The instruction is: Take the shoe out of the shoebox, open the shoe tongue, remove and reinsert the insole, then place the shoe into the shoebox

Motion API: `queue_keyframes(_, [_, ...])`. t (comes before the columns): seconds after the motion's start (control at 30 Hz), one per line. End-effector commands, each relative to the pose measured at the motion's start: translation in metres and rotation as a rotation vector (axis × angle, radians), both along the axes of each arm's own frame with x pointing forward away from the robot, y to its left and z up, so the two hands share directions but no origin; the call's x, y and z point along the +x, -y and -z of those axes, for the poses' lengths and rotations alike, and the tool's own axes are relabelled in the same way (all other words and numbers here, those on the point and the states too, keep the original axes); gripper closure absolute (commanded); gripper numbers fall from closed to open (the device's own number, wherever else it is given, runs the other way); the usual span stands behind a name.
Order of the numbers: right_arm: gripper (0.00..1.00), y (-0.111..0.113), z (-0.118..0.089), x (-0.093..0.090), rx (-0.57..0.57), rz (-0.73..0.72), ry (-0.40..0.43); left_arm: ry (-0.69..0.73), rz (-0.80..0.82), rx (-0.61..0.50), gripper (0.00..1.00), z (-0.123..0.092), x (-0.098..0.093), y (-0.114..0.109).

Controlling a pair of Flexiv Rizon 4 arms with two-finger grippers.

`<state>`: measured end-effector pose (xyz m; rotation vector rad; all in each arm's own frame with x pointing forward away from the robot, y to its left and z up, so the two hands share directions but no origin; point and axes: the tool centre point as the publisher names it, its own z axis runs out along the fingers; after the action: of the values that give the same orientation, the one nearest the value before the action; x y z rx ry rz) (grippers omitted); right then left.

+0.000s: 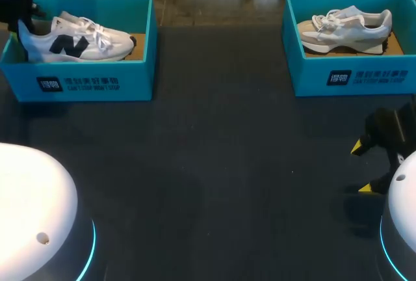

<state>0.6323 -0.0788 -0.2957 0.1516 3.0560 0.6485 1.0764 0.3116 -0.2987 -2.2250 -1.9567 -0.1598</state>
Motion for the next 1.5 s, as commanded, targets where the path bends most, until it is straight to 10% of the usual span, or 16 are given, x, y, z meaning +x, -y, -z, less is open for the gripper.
queue_keyframes(0.03, [0.0, 0.0, 0.0, -0.001, -0.002, 0.001, 0.002, 0.007, 0.0, 0.007, 1.0, 0.008, -0.009, 0.001])
queue_keyframes(1.5, [0.0, 0.0, 0.0, -0.001, -0.002, 0.001, 0.002, -0.008, -0.065, 0.031, 1.0, 0.067, -0.009, 0.011])
